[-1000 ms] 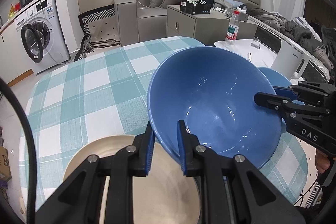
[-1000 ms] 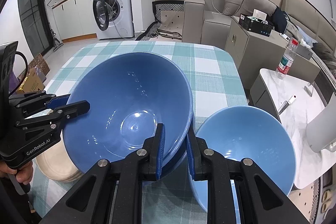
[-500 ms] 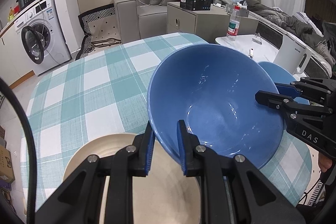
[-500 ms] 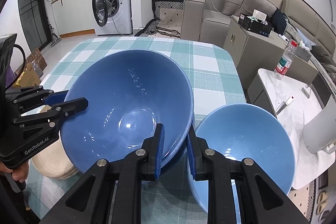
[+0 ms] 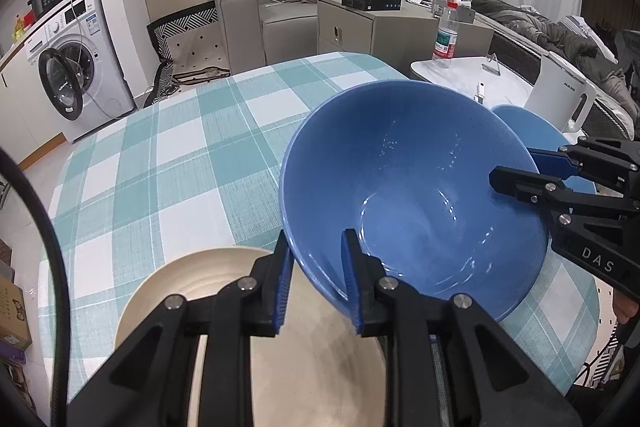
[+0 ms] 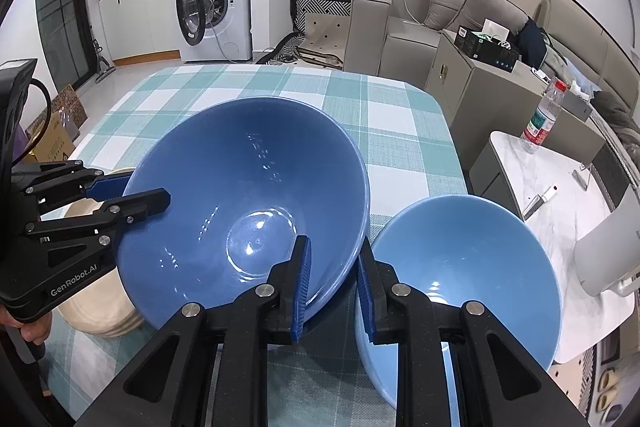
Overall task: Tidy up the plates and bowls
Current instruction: 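Lower the held bowls onto the table and open both grippers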
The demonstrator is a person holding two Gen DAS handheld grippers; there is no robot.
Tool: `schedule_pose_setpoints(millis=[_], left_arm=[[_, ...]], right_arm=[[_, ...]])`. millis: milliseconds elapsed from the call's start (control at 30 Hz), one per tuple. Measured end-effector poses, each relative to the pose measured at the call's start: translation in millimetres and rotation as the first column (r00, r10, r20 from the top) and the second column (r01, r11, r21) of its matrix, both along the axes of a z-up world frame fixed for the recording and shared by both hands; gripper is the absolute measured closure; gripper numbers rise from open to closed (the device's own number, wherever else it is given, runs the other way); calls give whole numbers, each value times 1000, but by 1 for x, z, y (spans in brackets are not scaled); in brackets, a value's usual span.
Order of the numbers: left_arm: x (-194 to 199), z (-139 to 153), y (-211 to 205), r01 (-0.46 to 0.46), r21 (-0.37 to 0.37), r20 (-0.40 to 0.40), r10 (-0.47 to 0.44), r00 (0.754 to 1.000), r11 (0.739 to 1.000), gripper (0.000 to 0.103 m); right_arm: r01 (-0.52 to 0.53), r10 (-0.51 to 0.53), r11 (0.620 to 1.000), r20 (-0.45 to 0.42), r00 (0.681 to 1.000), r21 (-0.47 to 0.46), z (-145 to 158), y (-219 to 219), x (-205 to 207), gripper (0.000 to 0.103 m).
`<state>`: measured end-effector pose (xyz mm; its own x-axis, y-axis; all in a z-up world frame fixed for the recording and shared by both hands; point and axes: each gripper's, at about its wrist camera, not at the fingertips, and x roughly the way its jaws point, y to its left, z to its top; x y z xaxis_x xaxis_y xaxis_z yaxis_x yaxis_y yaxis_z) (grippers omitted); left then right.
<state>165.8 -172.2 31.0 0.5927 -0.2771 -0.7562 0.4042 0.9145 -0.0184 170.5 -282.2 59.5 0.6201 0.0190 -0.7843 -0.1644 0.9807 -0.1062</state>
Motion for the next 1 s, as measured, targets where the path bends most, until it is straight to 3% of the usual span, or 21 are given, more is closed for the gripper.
schedule_pose_setpoints(millis=[300, 367, 533, 700, 767, 933, 1000], left_arm=[[1, -4, 3, 6, -18, -21, -6, 1000, 1000, 77], [1, -3, 3, 8, -26, -28, -8, 1000, 1000, 76], [0, -3, 3, 11, -27, -27, -12, 1000, 1000, 67], [-2, -1, 3, 9, -35, -29, -10, 1000, 999, 64], [-3, 1, 3, 5, -42, -28, -6, 1000, 999, 57], [-3, 5, 4, -4, -60, -38, 1, 999, 998, 51], [-4, 6, 4, -3, -68, -40, 0, 999, 998, 51]], right_arm=[[-8, 7, 998, -4, 1000, -56, -3, 6, -1, 70], [-17, 16, 998, -6, 1000, -55, -4, 6, -1, 59], [-63, 64, 995, 5, 998, -82, -3, 12, -7, 45], [-58, 59, 997, 12, 998, -50, -1, 7, -8, 34], [-51, 52, 998, 21, 998, -30, 1, 4, -8, 26], [-44, 43, 999, 29, 999, 14, 7, -3, -8, 20], [-38, 37, 999, 35, 999, 34, 10, -7, -9, 12]])
